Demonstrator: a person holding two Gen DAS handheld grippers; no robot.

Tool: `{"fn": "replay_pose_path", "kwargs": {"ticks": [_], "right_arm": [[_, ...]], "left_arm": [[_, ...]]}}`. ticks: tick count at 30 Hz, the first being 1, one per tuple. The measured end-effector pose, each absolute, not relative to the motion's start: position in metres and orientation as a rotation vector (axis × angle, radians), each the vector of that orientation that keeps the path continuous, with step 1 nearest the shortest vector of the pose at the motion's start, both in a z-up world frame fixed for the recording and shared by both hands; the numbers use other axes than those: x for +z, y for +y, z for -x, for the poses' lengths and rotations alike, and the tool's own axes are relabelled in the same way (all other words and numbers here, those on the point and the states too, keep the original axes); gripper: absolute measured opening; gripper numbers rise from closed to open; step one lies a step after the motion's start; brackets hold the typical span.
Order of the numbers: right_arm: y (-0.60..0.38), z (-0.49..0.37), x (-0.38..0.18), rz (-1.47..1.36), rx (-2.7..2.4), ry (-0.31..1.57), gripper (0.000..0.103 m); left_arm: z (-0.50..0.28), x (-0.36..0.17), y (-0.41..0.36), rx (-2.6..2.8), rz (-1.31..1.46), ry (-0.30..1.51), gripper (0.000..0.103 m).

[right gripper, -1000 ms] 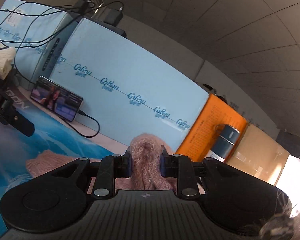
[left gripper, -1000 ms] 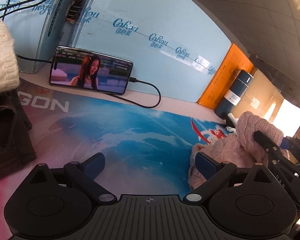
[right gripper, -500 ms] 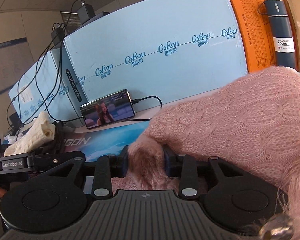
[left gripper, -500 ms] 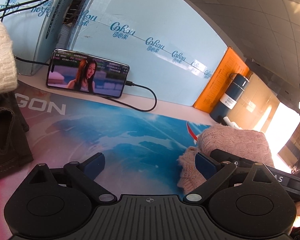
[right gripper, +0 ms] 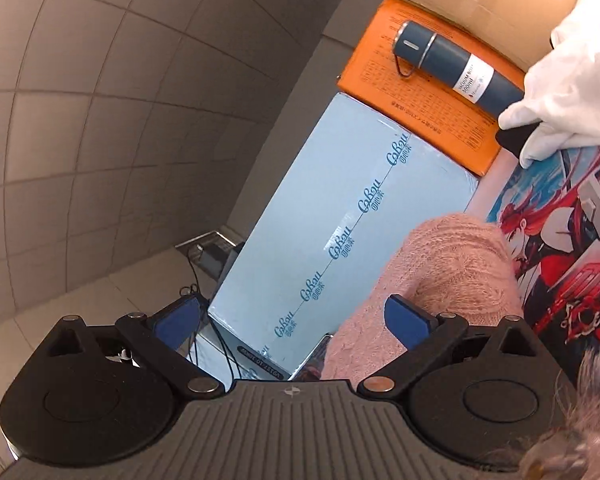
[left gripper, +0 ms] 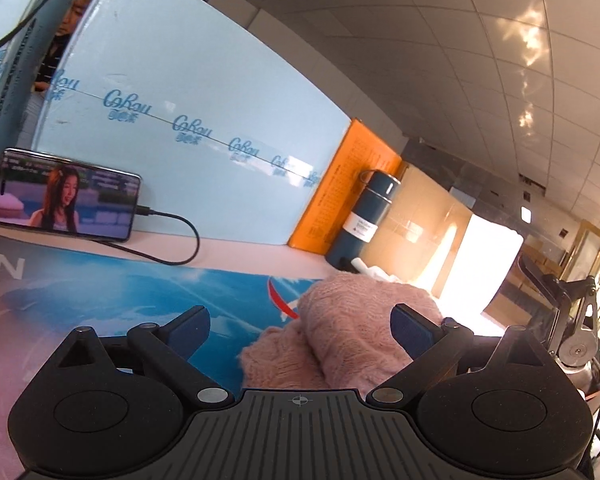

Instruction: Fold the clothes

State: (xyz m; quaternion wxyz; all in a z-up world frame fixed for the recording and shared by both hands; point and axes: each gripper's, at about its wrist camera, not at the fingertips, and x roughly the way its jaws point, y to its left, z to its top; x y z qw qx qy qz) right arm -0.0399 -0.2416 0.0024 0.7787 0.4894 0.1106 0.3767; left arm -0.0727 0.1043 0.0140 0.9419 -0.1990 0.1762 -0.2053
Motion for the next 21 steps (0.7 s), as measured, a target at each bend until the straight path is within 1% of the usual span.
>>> {"fn": "replay_pose_path", "kwargs": {"ticks": [3, 5, 6, 7, 8, 9, 10, 12, 15, 17, 20, 21], "right_arm": [[-0.242, 0.039, 0.002, -1.064, 0.830, 0.239, 0.100], [-0.241, 0.039, 0.002, -1.059, 0.830, 0.245, 0.100], [-0.242, 0.038, 0.002, -1.061, 0.833, 0.248, 0.100], [-0.242, 0.038, 0.000, -1.069, 0.837, 0.250, 0.100], [-0.242, 0.037, -0.001, -1.077, 0.841, 0.252, 0.100], [-0.243, 0.037, -0.002, -1.085, 0.846, 0.253, 0.100], [-0.244, 0.038, -0.003, -1.094, 0.854, 0.253, 0.100], [-0.245, 0.039, -0.005, -1.110, 0.873, 0.251, 0.100], [-0.246, 0.039, -0.006, -1.129, 0.917, 0.256, 0.100], [-0.245, 0.038, -0.006, -1.124, 0.929, 0.278, 0.100], [-0.239, 0.033, -0.005, -1.093, 0.919, 0.344, 0.100], [-0.237, 0.031, -0.005, -1.073, 0.895, 0.371, 0.100]], "left_arm": [[0.053, 0.016, 0.080, -0.447, 0.414, 0.386, 0.098], [0.036, 0.011, 0.061, -0.445, 0.379, 0.447, 0.097], [0.028, 0.008, 0.053, -0.444, 0.361, 0.474, 0.091], [0.023, 0.004, 0.046, -0.439, 0.344, 0.496, 0.069], [0.020, 0.001, 0.040, -0.434, 0.327, 0.512, 0.053], [0.020, -0.001, 0.037, -0.430, 0.312, 0.504, 0.031], [0.025, 0.001, 0.037, -0.431, 0.300, 0.470, 0.021], [0.039, 0.010, 0.040, -0.438, 0.294, 0.384, 0.019], [0.052, 0.026, 0.058, -0.376, 0.343, 0.294, 0.019], [0.047, 0.021, 0.071, -0.322, 0.387, 0.343, 0.019], [0.036, -0.006, 0.081, -0.307, 0.478, 0.474, 0.020], [0.034, -0.013, 0.080, -0.295, 0.491, 0.501, 0.024]]}}
